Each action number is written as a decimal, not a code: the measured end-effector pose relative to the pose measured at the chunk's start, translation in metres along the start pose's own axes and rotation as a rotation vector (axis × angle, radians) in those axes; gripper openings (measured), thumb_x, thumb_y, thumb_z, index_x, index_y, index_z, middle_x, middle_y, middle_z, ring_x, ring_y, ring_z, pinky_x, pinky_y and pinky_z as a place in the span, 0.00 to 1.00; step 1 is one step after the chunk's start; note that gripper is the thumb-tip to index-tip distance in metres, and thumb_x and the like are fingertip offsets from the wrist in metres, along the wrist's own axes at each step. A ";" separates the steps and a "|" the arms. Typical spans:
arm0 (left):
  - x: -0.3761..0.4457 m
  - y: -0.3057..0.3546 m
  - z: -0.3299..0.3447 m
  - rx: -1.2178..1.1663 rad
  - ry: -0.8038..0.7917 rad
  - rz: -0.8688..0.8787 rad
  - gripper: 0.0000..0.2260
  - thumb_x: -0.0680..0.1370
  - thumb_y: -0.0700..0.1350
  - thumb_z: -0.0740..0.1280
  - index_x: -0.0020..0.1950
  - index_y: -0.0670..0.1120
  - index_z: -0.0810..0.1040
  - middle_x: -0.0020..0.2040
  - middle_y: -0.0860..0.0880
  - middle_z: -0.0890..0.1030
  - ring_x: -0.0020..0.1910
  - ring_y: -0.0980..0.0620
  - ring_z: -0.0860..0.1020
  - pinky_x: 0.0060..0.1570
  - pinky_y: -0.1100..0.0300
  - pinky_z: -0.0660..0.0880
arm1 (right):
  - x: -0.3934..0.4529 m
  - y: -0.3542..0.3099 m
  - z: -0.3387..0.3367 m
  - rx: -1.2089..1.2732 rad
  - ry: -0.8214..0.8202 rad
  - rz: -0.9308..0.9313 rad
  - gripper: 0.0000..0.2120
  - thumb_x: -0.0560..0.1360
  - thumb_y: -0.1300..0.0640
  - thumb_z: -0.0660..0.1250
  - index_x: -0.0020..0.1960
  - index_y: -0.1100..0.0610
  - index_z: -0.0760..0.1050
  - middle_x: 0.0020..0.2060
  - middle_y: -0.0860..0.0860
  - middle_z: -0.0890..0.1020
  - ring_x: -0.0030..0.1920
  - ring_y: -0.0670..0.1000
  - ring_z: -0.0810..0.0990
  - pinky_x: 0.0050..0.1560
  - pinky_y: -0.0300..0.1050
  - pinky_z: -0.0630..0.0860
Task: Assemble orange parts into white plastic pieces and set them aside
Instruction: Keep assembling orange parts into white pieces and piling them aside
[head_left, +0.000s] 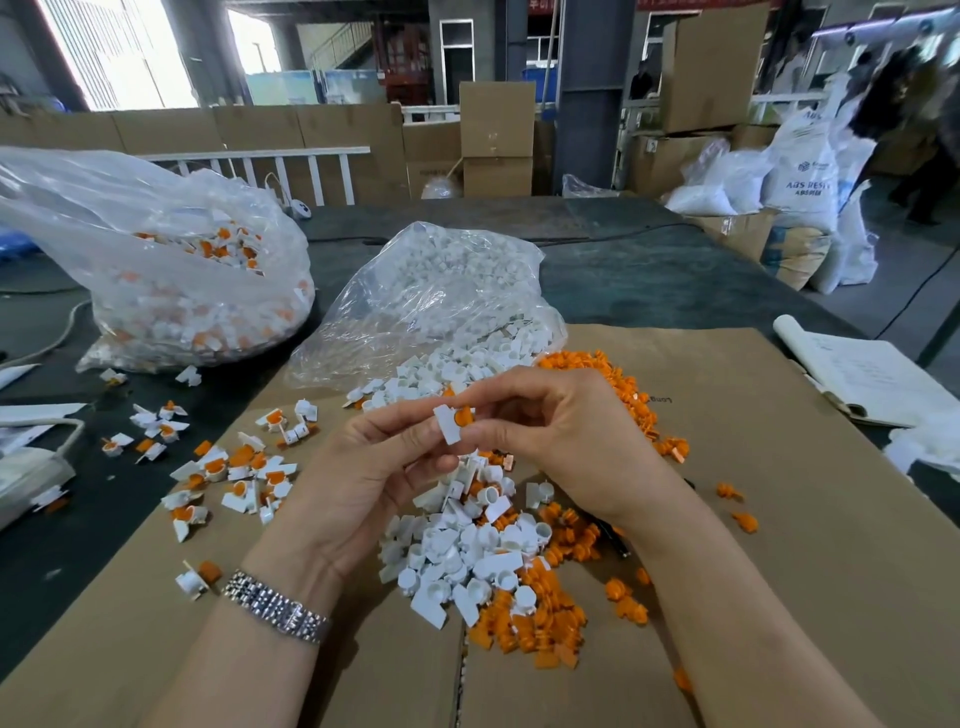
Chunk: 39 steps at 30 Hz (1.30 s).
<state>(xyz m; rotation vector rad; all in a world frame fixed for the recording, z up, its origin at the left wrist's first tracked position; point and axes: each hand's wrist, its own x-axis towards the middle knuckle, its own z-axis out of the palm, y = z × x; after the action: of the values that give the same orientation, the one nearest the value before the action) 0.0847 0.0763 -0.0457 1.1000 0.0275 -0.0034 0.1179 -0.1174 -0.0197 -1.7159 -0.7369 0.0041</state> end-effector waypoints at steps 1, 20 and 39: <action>0.000 0.000 0.000 0.006 0.004 0.004 0.11 0.72 0.34 0.71 0.54 0.36 0.86 0.51 0.38 0.86 0.44 0.48 0.86 0.38 0.63 0.82 | 0.000 0.000 0.000 -0.005 0.004 0.001 0.12 0.72 0.60 0.76 0.55 0.57 0.84 0.44 0.55 0.85 0.46 0.56 0.85 0.50 0.55 0.82; -0.005 -0.004 0.009 0.102 0.133 0.057 0.05 0.70 0.37 0.76 0.45 0.42 0.87 0.48 0.34 0.86 0.45 0.42 0.87 0.43 0.60 0.83 | 0.003 0.012 0.009 -0.304 0.081 -0.033 0.10 0.73 0.59 0.76 0.54 0.52 0.84 0.41 0.45 0.82 0.43 0.44 0.81 0.47 0.39 0.80; 0.000 -0.008 0.004 0.229 0.245 0.010 0.12 0.61 0.42 0.80 0.42 0.41 0.87 0.47 0.36 0.86 0.43 0.41 0.87 0.45 0.54 0.85 | 0.004 0.017 0.022 -0.483 0.073 -0.090 0.09 0.75 0.60 0.74 0.54 0.53 0.83 0.43 0.46 0.81 0.43 0.45 0.80 0.48 0.45 0.79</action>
<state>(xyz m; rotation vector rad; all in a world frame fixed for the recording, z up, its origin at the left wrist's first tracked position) 0.0846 0.0696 -0.0512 1.3240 0.2464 0.1398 0.1207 -0.0982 -0.0396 -2.1244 -0.8036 -0.3202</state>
